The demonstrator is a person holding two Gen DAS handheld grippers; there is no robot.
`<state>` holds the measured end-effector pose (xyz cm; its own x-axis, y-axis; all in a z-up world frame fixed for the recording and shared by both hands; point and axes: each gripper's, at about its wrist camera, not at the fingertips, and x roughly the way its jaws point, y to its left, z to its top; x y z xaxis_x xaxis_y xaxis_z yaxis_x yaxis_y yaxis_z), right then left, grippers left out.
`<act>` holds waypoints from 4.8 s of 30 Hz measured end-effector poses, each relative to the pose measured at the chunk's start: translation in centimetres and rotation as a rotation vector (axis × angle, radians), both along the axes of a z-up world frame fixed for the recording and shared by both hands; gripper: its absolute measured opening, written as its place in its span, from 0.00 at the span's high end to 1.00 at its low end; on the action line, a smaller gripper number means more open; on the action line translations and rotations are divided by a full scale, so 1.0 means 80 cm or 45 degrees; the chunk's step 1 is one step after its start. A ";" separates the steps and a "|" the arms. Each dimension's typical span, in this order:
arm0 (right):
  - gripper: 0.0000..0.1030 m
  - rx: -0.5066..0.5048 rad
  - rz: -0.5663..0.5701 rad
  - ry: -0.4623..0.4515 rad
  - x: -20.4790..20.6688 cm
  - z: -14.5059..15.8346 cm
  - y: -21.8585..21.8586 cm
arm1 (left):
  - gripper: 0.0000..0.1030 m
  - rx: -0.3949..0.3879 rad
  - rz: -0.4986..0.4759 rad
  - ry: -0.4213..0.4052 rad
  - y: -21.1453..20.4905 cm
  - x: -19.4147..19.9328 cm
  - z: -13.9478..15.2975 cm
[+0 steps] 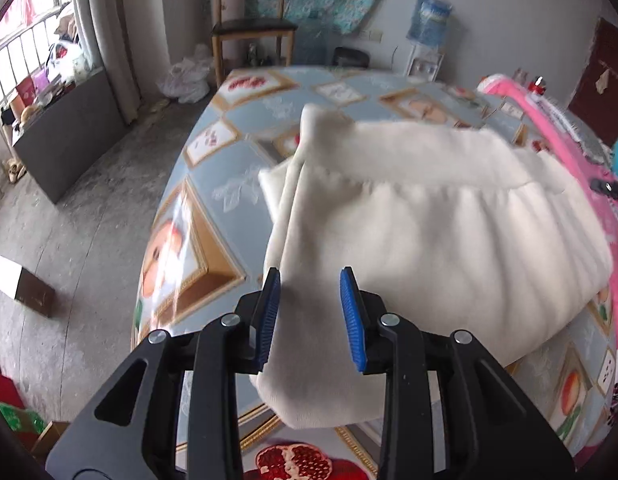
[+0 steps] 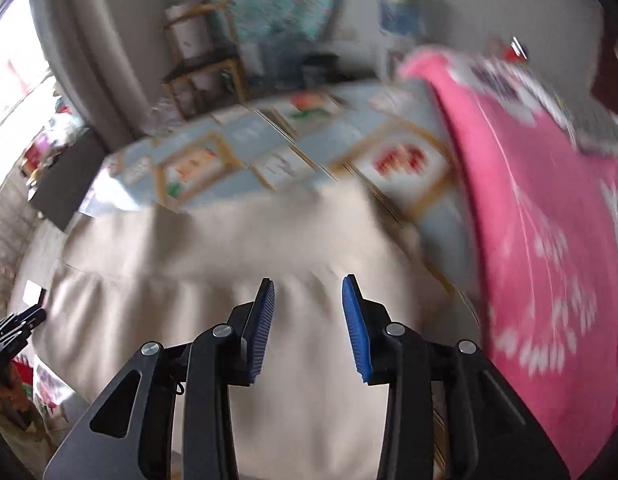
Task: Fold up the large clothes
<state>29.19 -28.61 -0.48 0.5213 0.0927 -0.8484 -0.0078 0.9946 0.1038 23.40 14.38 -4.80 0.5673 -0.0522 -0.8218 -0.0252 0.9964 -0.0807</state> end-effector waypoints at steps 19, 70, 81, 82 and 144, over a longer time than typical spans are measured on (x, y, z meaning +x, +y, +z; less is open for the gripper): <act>0.69 -0.024 0.051 0.049 -0.091 -0.058 0.015 | 0.69 0.058 -0.031 0.067 -0.036 -0.022 -0.011; 0.39 -0.003 -0.059 -0.017 -0.129 -0.029 0.059 | 0.65 -0.050 -0.016 0.026 -0.040 -0.049 -0.003; 0.21 0.133 -0.073 -0.133 -0.211 0.026 0.063 | 0.45 -0.096 -0.084 -0.094 -0.068 -0.131 0.048; 0.21 0.128 -0.074 -0.138 -0.218 0.028 0.066 | 0.43 -0.092 -0.092 -0.114 -0.073 -0.141 0.054; 0.06 -0.183 -0.083 -0.122 -0.282 0.055 0.167 | 0.07 0.145 0.027 0.007 -0.155 -0.168 0.095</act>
